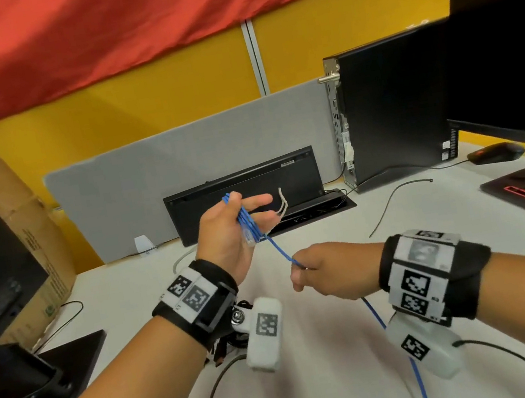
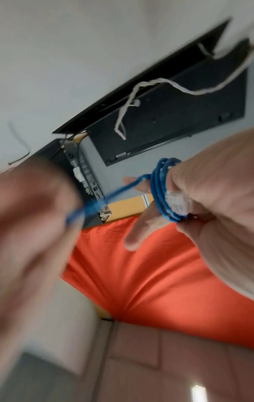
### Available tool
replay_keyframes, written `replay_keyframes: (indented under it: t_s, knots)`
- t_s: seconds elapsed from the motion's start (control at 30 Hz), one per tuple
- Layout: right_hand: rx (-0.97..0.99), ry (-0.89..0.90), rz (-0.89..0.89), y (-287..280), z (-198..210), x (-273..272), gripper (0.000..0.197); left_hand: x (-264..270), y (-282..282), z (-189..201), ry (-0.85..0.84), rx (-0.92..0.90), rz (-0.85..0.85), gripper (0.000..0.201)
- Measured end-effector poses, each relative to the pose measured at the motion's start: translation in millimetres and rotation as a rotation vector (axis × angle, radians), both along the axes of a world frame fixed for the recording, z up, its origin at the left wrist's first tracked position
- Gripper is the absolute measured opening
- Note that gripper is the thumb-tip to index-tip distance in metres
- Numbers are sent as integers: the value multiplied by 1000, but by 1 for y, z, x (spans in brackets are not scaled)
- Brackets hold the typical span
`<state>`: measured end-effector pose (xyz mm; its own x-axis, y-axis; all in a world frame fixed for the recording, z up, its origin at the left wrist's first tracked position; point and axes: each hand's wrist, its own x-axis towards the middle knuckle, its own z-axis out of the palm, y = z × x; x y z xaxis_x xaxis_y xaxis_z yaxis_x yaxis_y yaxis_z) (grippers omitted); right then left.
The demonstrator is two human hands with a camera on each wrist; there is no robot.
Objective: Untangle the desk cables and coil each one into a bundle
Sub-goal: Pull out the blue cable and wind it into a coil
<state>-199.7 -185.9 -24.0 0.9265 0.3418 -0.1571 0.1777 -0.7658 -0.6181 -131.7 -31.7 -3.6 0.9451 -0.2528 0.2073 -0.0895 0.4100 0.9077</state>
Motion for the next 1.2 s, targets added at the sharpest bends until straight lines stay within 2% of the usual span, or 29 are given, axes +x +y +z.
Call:
replay_keyframes:
  t_s: [0.1, 0.2, 0.3, 0.43, 0.53, 0.77, 0.97, 1.1, 1.2]
  knots:
    - [23, 31, 20, -2, 18, -9, 31, 1, 4, -7, -98, 242, 44, 26]
    - [-23, -38, 19, -11, 36, -14, 27, 0, 6, -11, -102, 374, 22, 15]
    - [64, -95, -17, -23, 51, -13, 22, -4, 4, -12, -204, 596, 5, 11]
    - [178, -328, -152, -30, 58, -1, 17, -10, 4, -9, -323, 876, -28, 25]
    - [145, -486, -187, -40, 56, 11, 12, -15, 4, -5, -348, 987, -72, 32]
    - [-109, -552, -185, -57, 47, 32, 11, -27, 2, -3, -42, 676, -362, 37]
    - [-123, -605, -161, -58, 38, 42, 21, -28, 6, -6, 64, 427, -559, 33]
    - [-107, -568, -158, -51, 27, 44, 24, -26, 4, -10, 81, 260, -567, 37]
    - [-55, -484, -162, -39, 14, 41, 20, -24, 0, -13, 72, 122, -486, 38]
